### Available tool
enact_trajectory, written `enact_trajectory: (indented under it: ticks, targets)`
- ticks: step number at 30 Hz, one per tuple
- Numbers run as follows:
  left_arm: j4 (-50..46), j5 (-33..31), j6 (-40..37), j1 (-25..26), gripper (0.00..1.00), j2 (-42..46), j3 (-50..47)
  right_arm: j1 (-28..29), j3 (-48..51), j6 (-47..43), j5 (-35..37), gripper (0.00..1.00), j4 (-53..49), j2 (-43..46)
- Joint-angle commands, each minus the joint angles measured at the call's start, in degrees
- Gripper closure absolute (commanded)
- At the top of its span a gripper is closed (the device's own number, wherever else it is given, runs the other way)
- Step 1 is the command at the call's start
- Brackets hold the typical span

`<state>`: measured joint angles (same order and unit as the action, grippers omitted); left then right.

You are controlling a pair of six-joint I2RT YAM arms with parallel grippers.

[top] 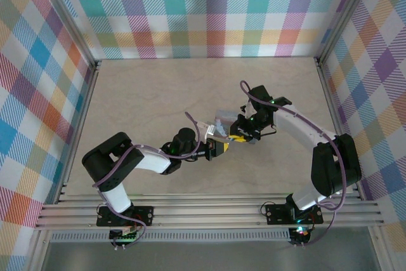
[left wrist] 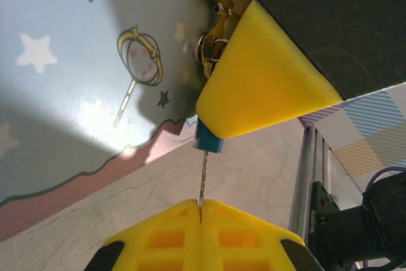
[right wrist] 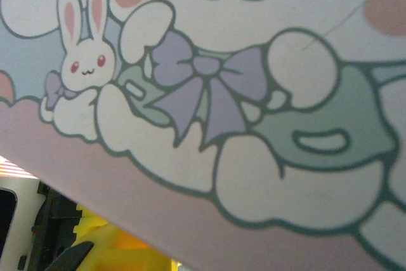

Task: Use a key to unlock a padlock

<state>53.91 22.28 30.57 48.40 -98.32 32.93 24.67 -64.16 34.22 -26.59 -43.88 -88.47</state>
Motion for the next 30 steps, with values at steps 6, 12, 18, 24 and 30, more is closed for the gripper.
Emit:
enact_trajectory:
  ticks: [6,12,18,24,30]
  targets:
    - [14.01,-4.42,0.37,2.19,1.0,-0.45,2.23,0.83,1.49,0.41,-3.93,1.0,0.07,0.76]
    - [10.98,-10.04,-4.02,4.66,1.0,1.57,2.14,1.0,1.54,-0.07,-3.29,1.0,-0.56,0.31]
    - [3.83,-12.64,-8.48,4.68,1.0,3.66,2.81,1.09,0.93,-1.19,-1.99,1.0,-2.33,0.42]
    - [3.81,-12.26,-9.08,4.75,1.0,2.2,3.2,1.09,0.61,0.07,-4.4,1.0,-0.57,-0.21]
    - [17.75,0.47,5.72,-0.91,1.0,-5.06,4.51,1.08,1.06,-0.11,-4.5,1.0,-0.42,-0.05]
